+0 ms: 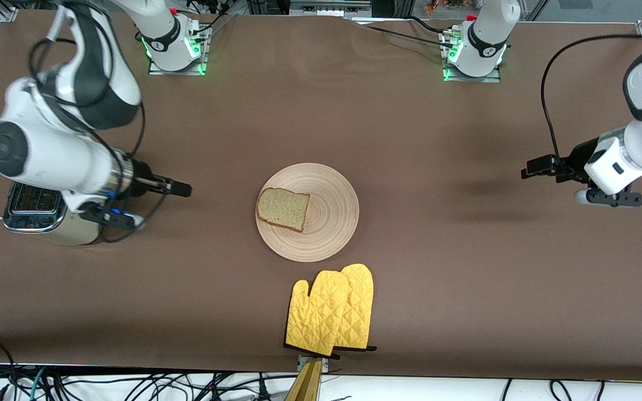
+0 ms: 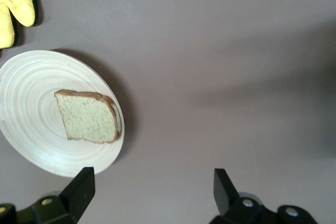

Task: Move plate and put bread in toaster
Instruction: 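Lower the right gripper onto the bread slice on the plate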

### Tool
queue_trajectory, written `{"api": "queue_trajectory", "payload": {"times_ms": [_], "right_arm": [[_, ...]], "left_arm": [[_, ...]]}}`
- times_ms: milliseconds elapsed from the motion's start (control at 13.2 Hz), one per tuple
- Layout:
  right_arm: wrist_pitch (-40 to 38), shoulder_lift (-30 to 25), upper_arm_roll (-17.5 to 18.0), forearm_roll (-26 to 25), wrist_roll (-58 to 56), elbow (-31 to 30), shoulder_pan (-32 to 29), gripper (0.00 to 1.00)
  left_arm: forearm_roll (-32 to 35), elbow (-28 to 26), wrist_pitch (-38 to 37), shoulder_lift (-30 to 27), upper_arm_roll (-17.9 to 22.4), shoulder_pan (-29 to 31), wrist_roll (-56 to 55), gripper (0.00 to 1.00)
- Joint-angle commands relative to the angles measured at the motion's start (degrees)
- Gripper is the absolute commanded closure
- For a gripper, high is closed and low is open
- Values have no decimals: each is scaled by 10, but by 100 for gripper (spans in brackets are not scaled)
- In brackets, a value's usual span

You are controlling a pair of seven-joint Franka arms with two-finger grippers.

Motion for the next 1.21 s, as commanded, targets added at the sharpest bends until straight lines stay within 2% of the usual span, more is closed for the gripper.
{"api": "queue_trajectory", "payload": {"times_ms": [0,151,302,454,605,832,983,1134], "right_arm": [[55,40,-4,6,16,-7,23,0],[137,59,-4,5,58,-46,62,0],[193,84,-4,5,83,-59,90,0],[216,105,-4,5,97,-59,104,0],[228,119,-4,4,111,-60,124,0],[243,141,-5,4,117,-62,144,0],[261,149,-5,3,127,-65,151,0],[266,154,-6,2,127,-64,155,0]], "left_arm": [[58,6,-20,-20,-24,4,-46,0],[102,52,-51,-19,-30,4,-78,0],[194,87,-55,-15,-39,3,-84,0],[186,98,-54,-13,-35,5,-81,0],[151,109,-76,-15,-35,5,-87,0],[128,174,-83,2,-30,5,-82,0],[117,211,-106,17,0,-4,-83,0],[117,212,-146,16,8,-18,-94,0]]}}
